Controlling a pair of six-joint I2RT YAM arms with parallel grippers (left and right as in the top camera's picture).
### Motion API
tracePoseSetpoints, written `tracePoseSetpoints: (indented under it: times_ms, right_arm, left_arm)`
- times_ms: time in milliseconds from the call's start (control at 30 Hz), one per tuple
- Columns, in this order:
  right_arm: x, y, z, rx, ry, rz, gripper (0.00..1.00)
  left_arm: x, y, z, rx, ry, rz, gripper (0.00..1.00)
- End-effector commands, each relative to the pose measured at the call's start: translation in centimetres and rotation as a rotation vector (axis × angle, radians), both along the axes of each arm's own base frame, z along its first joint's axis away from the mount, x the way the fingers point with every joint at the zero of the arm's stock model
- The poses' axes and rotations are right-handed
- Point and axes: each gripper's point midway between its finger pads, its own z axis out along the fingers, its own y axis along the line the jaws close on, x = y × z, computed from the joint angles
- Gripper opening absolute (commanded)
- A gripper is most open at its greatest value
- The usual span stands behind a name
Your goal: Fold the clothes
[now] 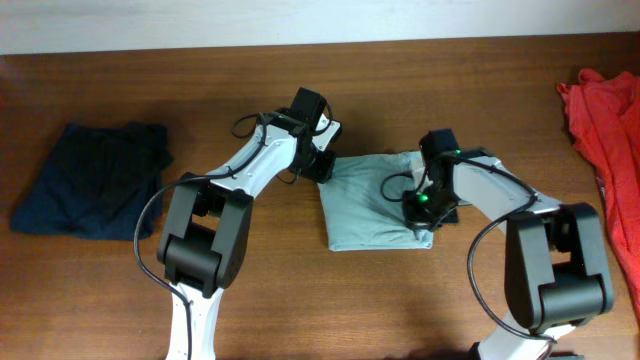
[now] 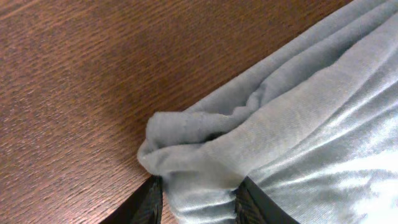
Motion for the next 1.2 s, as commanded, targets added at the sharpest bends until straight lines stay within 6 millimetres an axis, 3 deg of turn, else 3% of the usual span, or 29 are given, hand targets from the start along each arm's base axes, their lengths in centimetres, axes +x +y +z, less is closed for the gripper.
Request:
tracePoseSetpoints:
  times_ms: [0,133,233,267,333,367,433,533,600,700,833,867,1033,1067,1167]
  right_arm:
    - [-1.4,-5.7,-0.9,-0.240,0.055,-0.129,0.07]
    - [-1.1,-6.1,0.4,-0.231,0.073,-0.148,0.07]
    - [-0.2,-4.6,1.9,-0.138,0.063,-0.082,0.11]
    - [0.5,-3.0,3.3,-0.042,0.036,-0.044,0.13]
    - [1.5,0.2,6.3,0.153,-0.049,0.022,0.18]
    - [1.6,0.9,7.2,0.200,-0.070,0.034,0.19]
    - [1.6,1.3,8.1,0.227,-0.094,0.042,0.20]
    - [1.8,1.0,8.2,0.222,-0.106,0.033,0.21]
    - [2.3,-0.2,8.0,0.189,-0.108,-0.031,0.29]
    - [2.9,-2.6,7.7,0.130,-0.110,-0.157,0.34]
    - [3.6,-4.5,7.4,0.100,-0.131,-0.215,0.34]
    - [3.7,-4.9,7.1,0.079,-0.133,-0.232,0.29]
    - [3.4,-4.4,5.5,0.085,-0.104,-0.223,0.23]
    - [3.2,-4.1,4.9,0.085,-0.094,-0.217,0.23]
    - [2.8,-3.6,3.5,0.087,-0.077,-0.209,0.23]
  left_arm:
    - [-1.3,3.6,-4.3,0.123,0.085,0.050,0.39]
    - [-1.3,3.6,-4.3,0.124,0.084,0.044,0.38]
    - [-1.0,3.5,-3.5,0.119,0.073,0.045,0.39]
    - [-0.5,3.4,-2.0,0.108,0.058,0.048,0.39]
    - [0.2,3.0,3.0,0.073,0.000,0.045,0.39]
    - [0.0,2.4,4.3,0.045,-0.016,0.019,0.39]
    - [-0.9,0.8,6.5,-0.029,-0.029,-0.042,0.40]
    - [-4.3,-3.1,8.5,-0.177,0.061,-0.122,0.55]
    - [-5.6,-3.5,7.8,-0.169,0.126,-0.068,0.62]
    - [-7.4,-4.1,6.5,-0.154,0.209,0.017,0.64]
    - [-9.3,-5.5,5.3,-0.185,0.300,0.108,0.65]
    - [-9.8,-5.8,4.8,-0.184,0.324,0.152,0.66]
    - [-10.6,-5.8,3.2,-0.179,0.399,0.321,0.68]
    - [-10.5,-5.8,2.8,-0.187,0.408,0.360,0.78]
    - [-10.7,-6.0,1.8,-0.209,0.431,0.429,0.92]
